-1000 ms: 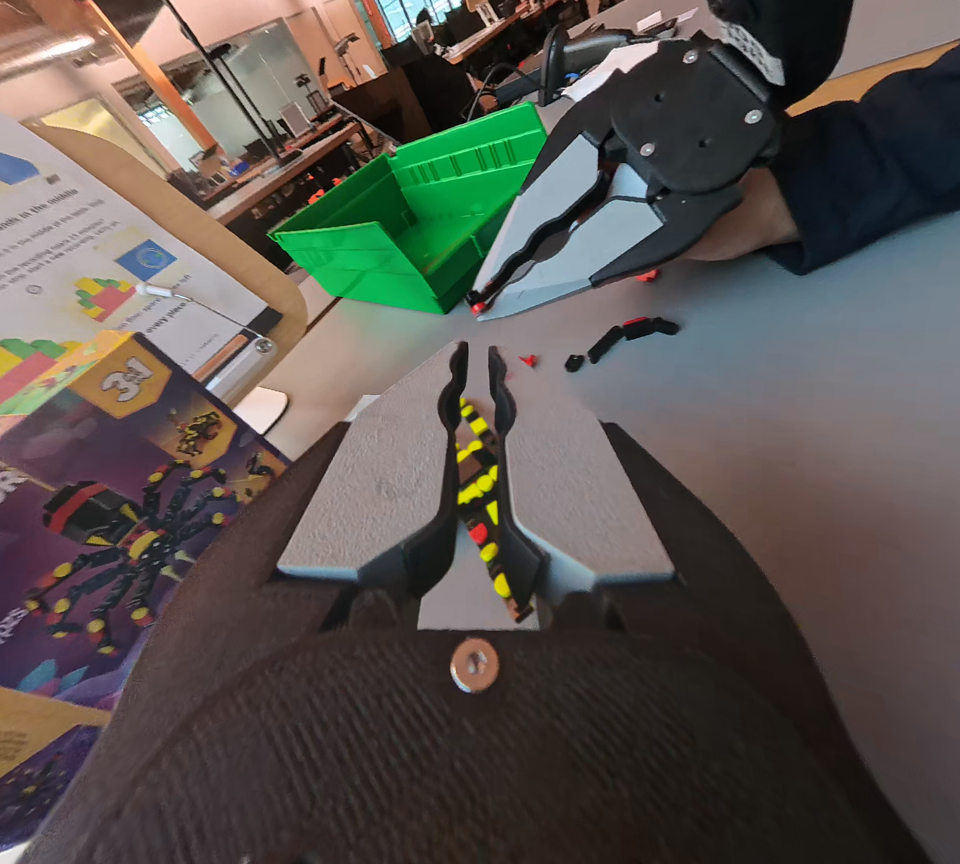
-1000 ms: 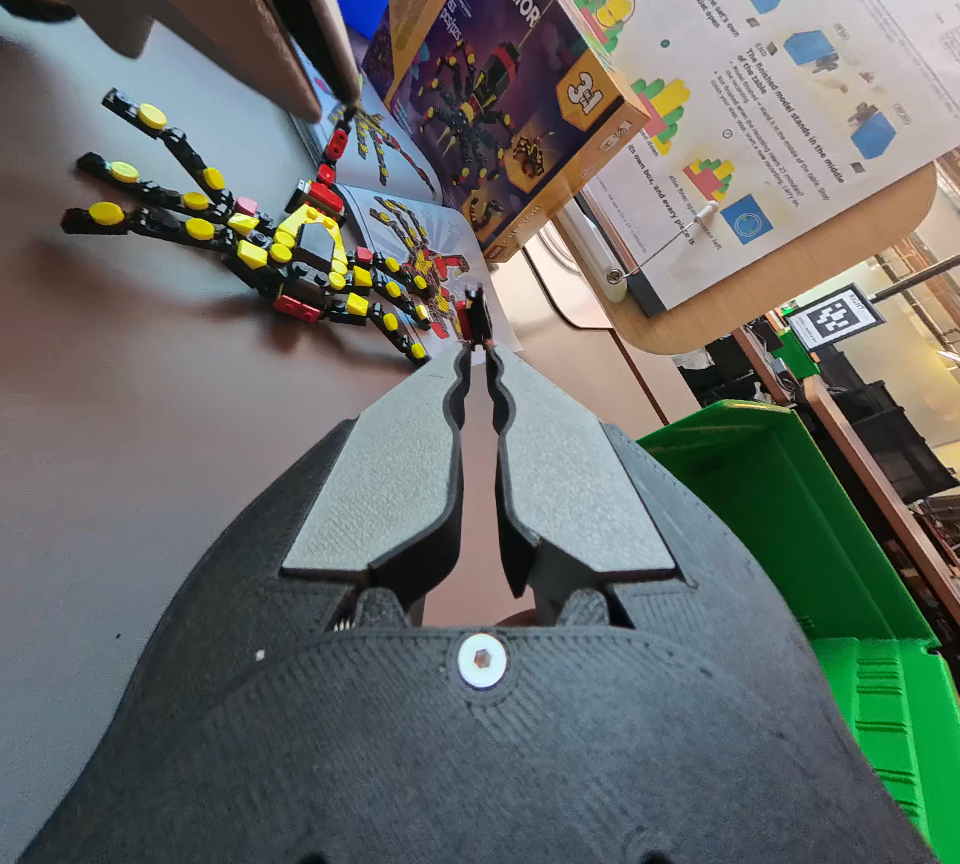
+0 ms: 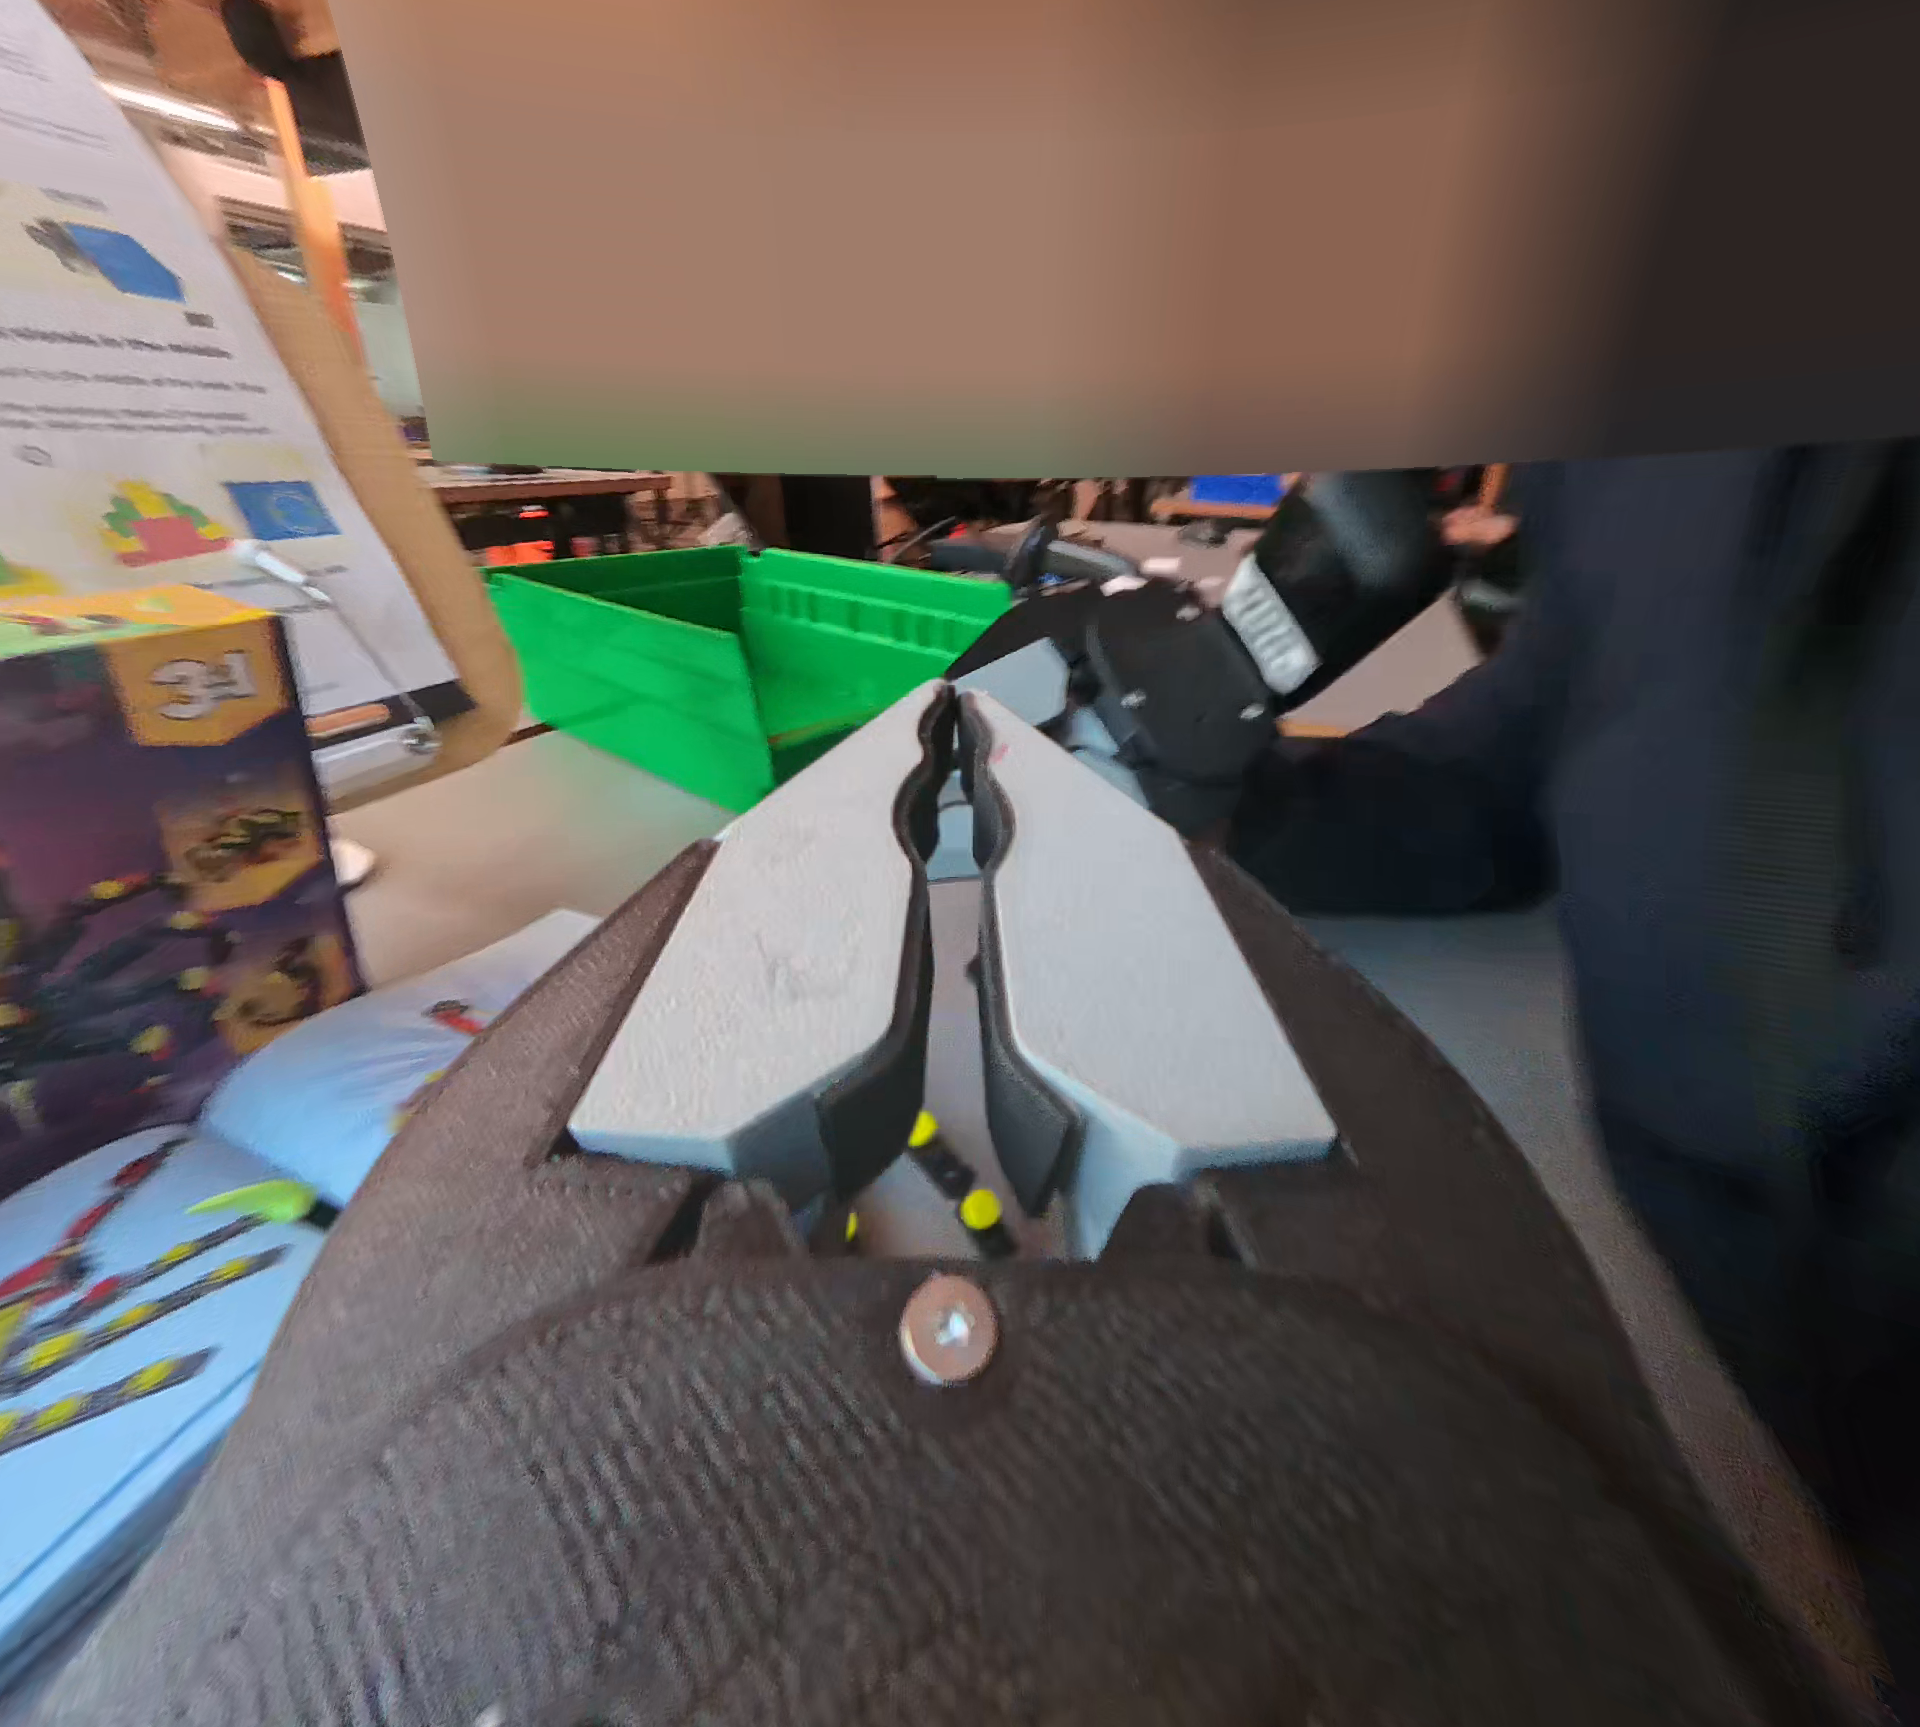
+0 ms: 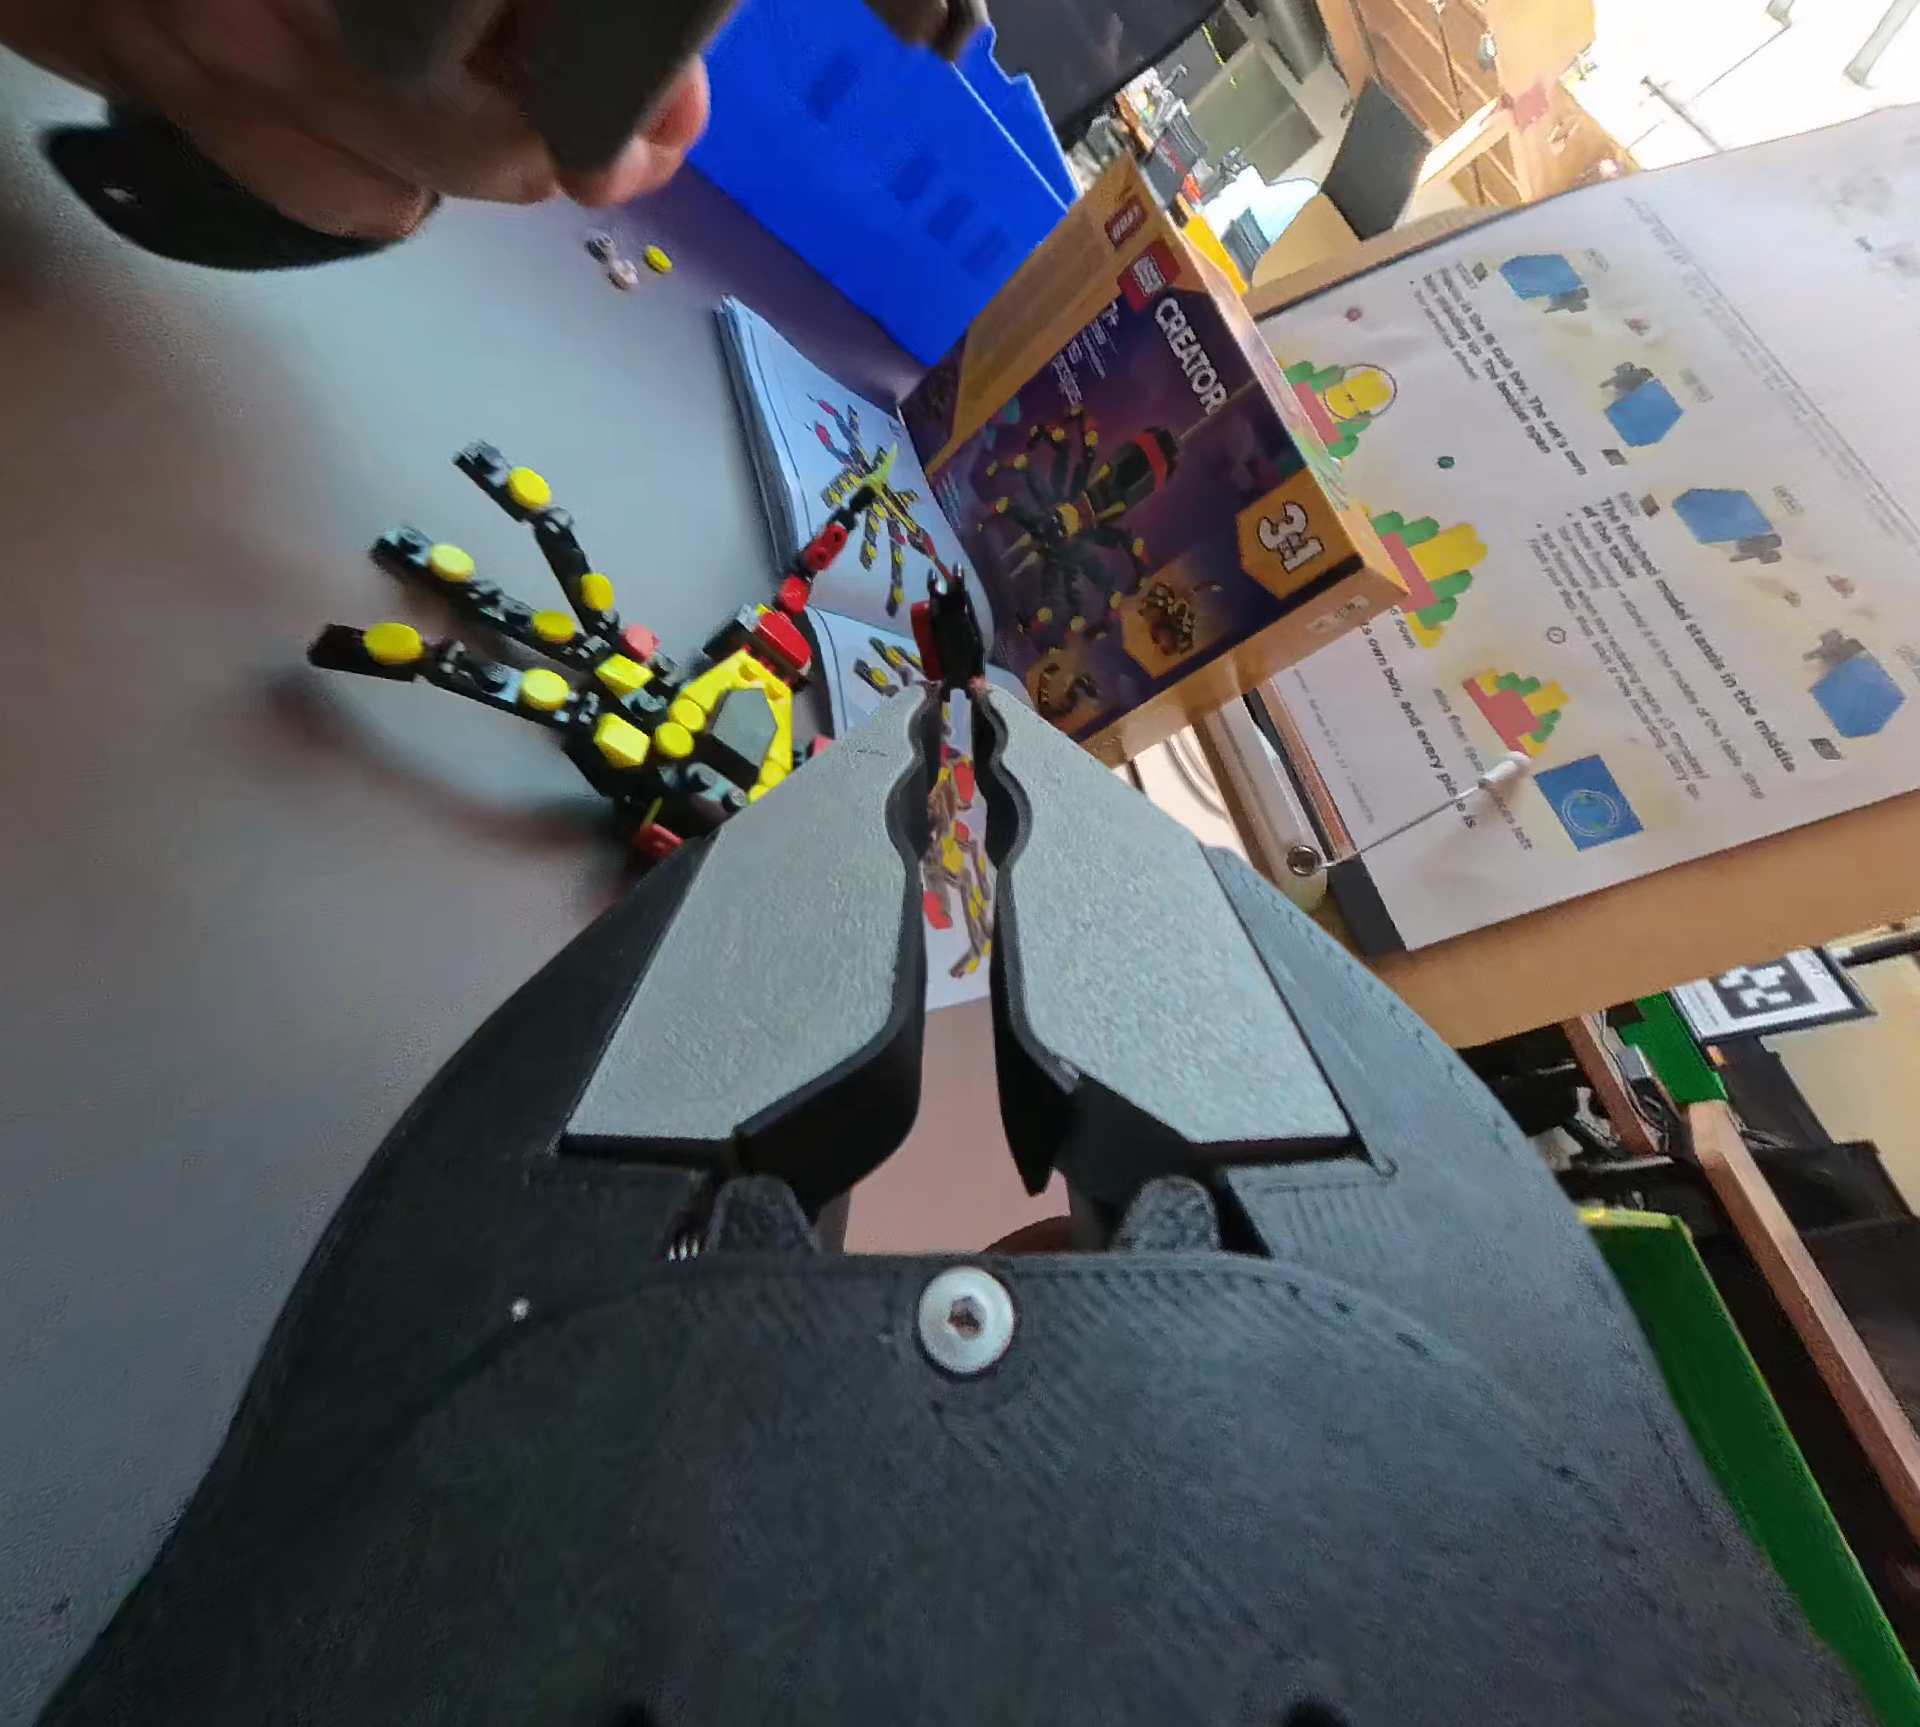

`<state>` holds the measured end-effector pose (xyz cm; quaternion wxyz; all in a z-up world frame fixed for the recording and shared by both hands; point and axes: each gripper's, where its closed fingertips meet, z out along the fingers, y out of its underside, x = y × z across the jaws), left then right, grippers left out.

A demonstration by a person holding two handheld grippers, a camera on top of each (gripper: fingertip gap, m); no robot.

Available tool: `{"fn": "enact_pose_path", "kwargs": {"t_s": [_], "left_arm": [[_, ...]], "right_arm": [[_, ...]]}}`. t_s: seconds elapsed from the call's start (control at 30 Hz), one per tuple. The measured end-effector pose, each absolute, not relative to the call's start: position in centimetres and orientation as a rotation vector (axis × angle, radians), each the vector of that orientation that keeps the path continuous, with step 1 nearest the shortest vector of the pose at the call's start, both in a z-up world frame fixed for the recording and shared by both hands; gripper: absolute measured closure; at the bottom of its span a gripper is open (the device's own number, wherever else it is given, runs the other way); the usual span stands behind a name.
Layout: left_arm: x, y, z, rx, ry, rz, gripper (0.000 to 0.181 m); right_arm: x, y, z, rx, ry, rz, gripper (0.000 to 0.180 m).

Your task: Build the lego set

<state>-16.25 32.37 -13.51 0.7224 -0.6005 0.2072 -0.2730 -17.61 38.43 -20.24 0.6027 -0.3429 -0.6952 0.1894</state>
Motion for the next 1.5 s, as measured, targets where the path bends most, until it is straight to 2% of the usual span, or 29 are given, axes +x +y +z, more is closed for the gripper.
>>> {"fn": "enact_pose_path", "kwargs": {"t_s": [0.27, 0.43, 0.7, 0.9, 1.17, 1.5], "left_arm": [[-16.9, 32.9, -14.3, -1.356, 0.376, -0.798, 0.181], [-16.2, 32.2, -14.0, -1.366, 0.508, -0.633, 0.181], [-17.4, 33.8, -16.4, -1.411, 0.64, -0.217, 0.181], [-19.9, 35.7, -17.6, -1.506, 0.566, -0.024, 0.181], [-19.5, 36.4, -17.7, -1.497, 0.646, -0.009, 0.181], [-20.5, 36.7, -18.1, -1.534, 0.583, -0.094, 0.181]], "right_arm": [[-17.7, 38.4, -19.9, -0.853, -1.57, 0.547, 0.178], [-17.6, 38.2, -19.0, -0.891, -1.523, 0.615, 0.178], [-17.3, 41.4, -19.3, -0.806, -1.491, 0.145, 0.178], [-17.2, 42.5, -20.4, -0.846, -1.533, 0.099, 0.178], [-17.4, 41.9, -19.6, -0.844, -1.521, 0.268, 0.178], [-17.6, 42.6, -19.5, -0.866, -1.521, 0.205, 0.178]]}}
